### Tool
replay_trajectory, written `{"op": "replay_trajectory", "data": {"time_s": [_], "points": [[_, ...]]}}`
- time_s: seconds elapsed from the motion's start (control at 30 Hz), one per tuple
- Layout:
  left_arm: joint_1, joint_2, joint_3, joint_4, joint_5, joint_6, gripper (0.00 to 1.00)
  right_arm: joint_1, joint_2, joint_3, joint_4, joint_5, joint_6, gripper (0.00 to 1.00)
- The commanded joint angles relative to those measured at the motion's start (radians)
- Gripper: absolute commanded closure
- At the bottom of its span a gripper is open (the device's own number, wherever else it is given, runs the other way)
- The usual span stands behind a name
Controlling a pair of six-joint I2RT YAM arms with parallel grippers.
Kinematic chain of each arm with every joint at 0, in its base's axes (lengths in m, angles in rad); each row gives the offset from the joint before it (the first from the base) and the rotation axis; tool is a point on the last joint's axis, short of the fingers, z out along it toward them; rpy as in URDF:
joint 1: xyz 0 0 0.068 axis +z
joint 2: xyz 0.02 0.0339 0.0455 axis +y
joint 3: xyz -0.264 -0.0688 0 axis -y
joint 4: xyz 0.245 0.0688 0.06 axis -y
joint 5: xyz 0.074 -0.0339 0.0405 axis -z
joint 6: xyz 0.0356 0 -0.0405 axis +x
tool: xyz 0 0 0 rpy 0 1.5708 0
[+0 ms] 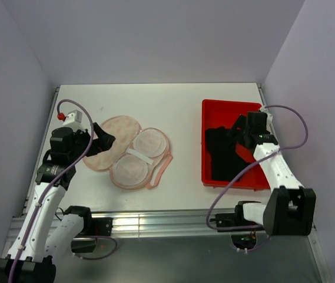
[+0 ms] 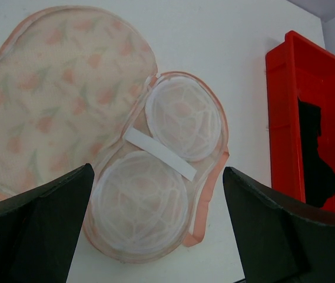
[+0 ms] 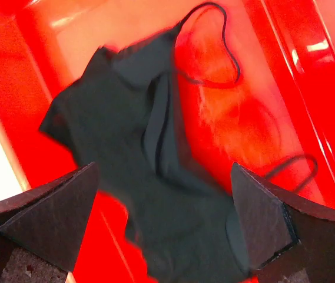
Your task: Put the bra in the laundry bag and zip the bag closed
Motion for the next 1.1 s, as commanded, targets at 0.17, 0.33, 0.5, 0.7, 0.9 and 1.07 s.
{"op": "replay_trajectory", "data": {"time_s": [0.17, 0.33, 0.5, 0.7, 0.9, 1.07], "points": [[-0.049, 0.056, 0.000, 0.030, 0.012, -0.013, 0.01, -0.066, 0.192, -0.018, 0.280, -0.225, -0.088, 0.00], [-0.095, 0.062, 0.000, 0.027, -0.003, -0.014, 0.01, -0.066, 0.285, -0.019, 0.331, -0.235, -0.141, 0.01], [-0.107, 0.061, 0.000, 0.025, -0.008, -0.014, 0.01, -0.074, 0.292, -0.070, 0.383, -0.264, -0.137, 0.01], [-0.120, 0.064, 0.000, 0.025, -0.006, -0.016, 0.01, -0.074, 0.276, -0.113, 0.403, -0.324, -0.123, 0.01], [-0.124, 0.067, 0.000, 0.025, -0.003, -0.016, 0.01, -0.074, 0.311, -0.110, 0.391, -0.371, -0.112, 0.04], [-0.126, 0.062, 0.000, 0.024, -0.011, -0.016, 0.01, -0.074, 0.351, -0.099, 0.383, -0.380, -0.092, 0.08]]}}
